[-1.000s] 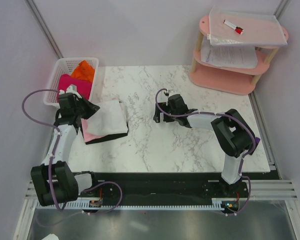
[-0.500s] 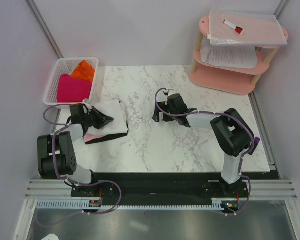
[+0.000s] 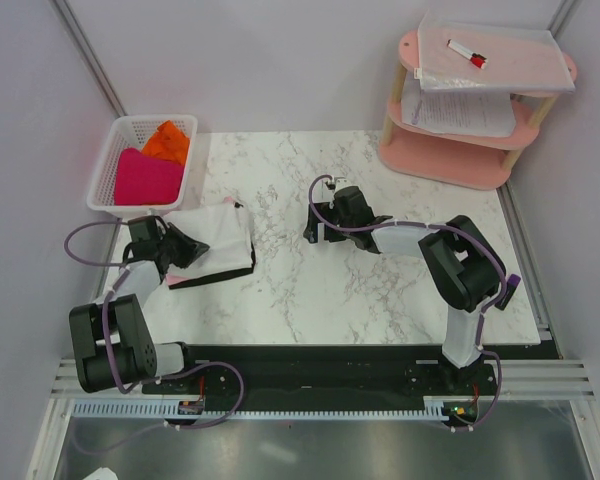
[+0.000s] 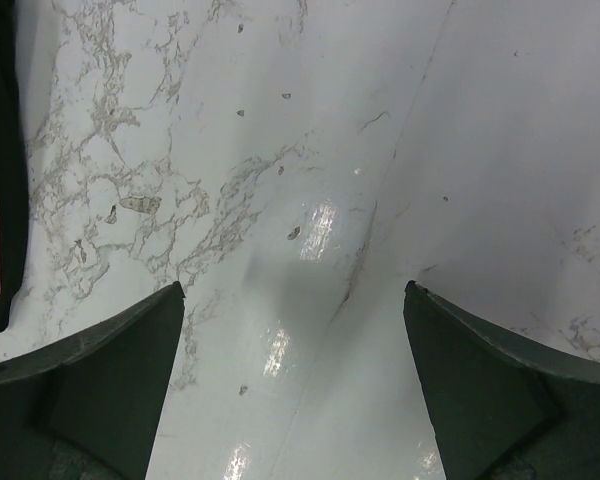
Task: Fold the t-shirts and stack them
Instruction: Put the neatly folded tshirt into the corner of the board with the left arm
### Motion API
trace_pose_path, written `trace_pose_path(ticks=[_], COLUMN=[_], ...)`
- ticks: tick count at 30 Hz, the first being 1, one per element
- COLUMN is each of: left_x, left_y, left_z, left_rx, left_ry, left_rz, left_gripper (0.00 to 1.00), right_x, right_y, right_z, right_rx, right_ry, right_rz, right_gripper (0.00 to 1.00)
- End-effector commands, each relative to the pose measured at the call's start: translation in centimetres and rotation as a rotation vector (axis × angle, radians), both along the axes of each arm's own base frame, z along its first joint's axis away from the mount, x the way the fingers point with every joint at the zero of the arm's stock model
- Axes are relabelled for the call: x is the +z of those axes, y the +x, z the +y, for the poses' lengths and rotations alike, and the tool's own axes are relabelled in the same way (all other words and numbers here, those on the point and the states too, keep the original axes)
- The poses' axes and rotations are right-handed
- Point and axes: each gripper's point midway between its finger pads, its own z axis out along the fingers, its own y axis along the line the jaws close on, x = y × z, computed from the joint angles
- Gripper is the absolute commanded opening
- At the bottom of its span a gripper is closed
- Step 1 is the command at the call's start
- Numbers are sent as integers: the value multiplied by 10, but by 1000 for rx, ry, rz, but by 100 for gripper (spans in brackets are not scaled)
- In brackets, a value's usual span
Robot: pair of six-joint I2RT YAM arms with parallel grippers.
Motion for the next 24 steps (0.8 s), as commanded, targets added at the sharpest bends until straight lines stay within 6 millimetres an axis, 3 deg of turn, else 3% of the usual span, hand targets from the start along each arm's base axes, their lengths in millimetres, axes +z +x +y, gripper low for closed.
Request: trace_pose_path(ticks=[1,4,8,13,19,21,24], left_x=[-4,16,24,-9,-46,-48,-31], left_y=[-5,3,0,-11,-15,-11,0], left_z=[13,6,15,21,12,10,8], left_rx=[10,-29,26,65,66,54,22], left_ry=[84,66,101,78,-120,-149,-155], left_rz=[4,-74,-81,30,94,85,16], left_gripper=[2,2,2,2,2,2,2], right_x=[-19,-21,-22,-22,-24,-25,-24], right_y=[-11,-12,-13,-12,-13,-13,-13], right_z=[3,3,2,4,4,3,3], right_rx=[31,35,37,44,49,49,48], right_ry=[-19,-20,-24,-19,-28,-32,-35], right_rz=[65,70,72,75,79,80,80], right_gripper=[98,98,98,98,98,98,98])
